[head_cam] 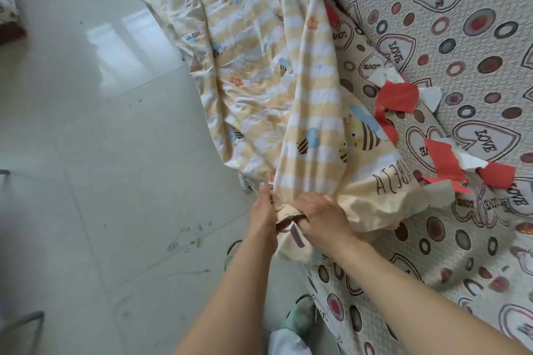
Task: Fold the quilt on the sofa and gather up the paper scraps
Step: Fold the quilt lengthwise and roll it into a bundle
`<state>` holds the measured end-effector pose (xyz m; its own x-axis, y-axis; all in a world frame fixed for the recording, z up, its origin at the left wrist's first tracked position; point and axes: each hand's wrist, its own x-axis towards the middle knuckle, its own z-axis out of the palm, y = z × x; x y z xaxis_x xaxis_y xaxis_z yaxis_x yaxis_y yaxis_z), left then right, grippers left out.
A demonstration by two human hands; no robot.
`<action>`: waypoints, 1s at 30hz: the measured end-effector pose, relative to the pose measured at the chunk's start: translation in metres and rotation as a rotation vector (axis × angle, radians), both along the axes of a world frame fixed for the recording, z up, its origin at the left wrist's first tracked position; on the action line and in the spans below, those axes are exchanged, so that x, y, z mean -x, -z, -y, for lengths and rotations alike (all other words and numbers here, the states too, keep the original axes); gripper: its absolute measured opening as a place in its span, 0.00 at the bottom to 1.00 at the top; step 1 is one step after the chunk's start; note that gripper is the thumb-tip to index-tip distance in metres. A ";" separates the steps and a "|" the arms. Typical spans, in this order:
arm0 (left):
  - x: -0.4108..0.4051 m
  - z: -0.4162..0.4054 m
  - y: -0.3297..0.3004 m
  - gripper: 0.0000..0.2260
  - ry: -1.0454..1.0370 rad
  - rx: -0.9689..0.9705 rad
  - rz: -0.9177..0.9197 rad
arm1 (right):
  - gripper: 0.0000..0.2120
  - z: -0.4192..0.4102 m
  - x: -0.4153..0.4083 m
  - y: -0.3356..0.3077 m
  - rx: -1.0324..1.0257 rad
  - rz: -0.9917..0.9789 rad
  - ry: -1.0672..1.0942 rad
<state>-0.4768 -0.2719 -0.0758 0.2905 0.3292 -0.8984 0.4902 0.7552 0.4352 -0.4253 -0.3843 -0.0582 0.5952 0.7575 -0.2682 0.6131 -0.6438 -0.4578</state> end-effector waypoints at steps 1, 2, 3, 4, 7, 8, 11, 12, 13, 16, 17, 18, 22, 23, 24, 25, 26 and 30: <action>0.008 0.005 0.012 0.16 -0.017 -0.014 -0.070 | 0.12 -0.001 0.001 0.004 0.054 -0.044 -0.020; 0.016 0.013 0.026 0.14 -0.013 -0.031 -0.141 | 0.11 -0.001 0.002 0.009 0.111 -0.083 -0.052; 0.026 0.022 0.038 0.11 -0.017 -0.025 -0.197 | 0.10 -0.001 0.004 0.014 0.162 -0.113 -0.087; 0.035 0.033 0.047 0.09 -0.028 0.017 -0.243 | 0.10 0.000 0.007 0.021 0.202 -0.136 -0.113; 0.050 0.061 0.062 0.09 -0.147 0.260 -0.294 | 0.13 0.009 0.016 0.037 0.240 -0.176 -0.117; 0.052 0.067 0.063 0.04 -0.182 0.331 -0.273 | 0.14 0.012 0.018 0.042 0.238 -0.182 -0.108; 0.050 0.073 0.076 0.11 -0.330 0.479 -0.143 | 0.14 0.018 0.020 0.050 0.221 -0.180 -0.075; 0.048 0.071 0.079 0.11 -0.426 0.534 -0.099 | 0.13 0.020 0.021 0.052 0.215 -0.174 -0.069; 0.047 0.069 0.083 0.09 -0.518 0.576 -0.057 | 0.14 0.020 0.022 0.053 0.219 -0.173 -0.069; 0.045 0.061 0.088 0.14 -0.724 0.595 0.000 | 0.16 0.021 0.024 0.057 0.203 -0.144 -0.063; 0.046 0.058 0.088 0.19 -0.761 0.584 0.018 | 0.16 0.021 0.026 0.058 0.177 -0.134 -0.044; 0.046 0.055 0.082 0.23 -0.782 0.557 0.031 | 0.16 0.021 0.028 0.058 0.145 -0.131 -0.003; 0.055 0.043 0.056 0.16 -0.716 0.162 0.007 | 0.11 0.019 0.038 0.053 -0.013 -0.171 0.289; 0.058 0.042 0.046 0.12 -0.628 0.058 0.017 | 0.10 0.019 0.040 0.049 -0.061 -0.175 0.347; 0.063 0.041 0.035 0.11 -0.529 -0.016 0.038 | 0.10 0.018 0.042 0.044 -0.113 -0.165 0.381; 0.067 0.041 0.024 0.10 -0.448 -0.067 0.041 | 0.10 0.018 0.045 0.039 -0.166 -0.141 0.390; 0.072 0.040 0.015 0.08 -0.396 -0.111 0.038 | 0.10 0.017 0.048 0.031 -0.228 -0.104 0.381; 0.077 0.041 -0.014 0.01 -0.280 -0.225 0.018 | 0.09 0.010 0.060 -0.003 -0.414 0.038 0.263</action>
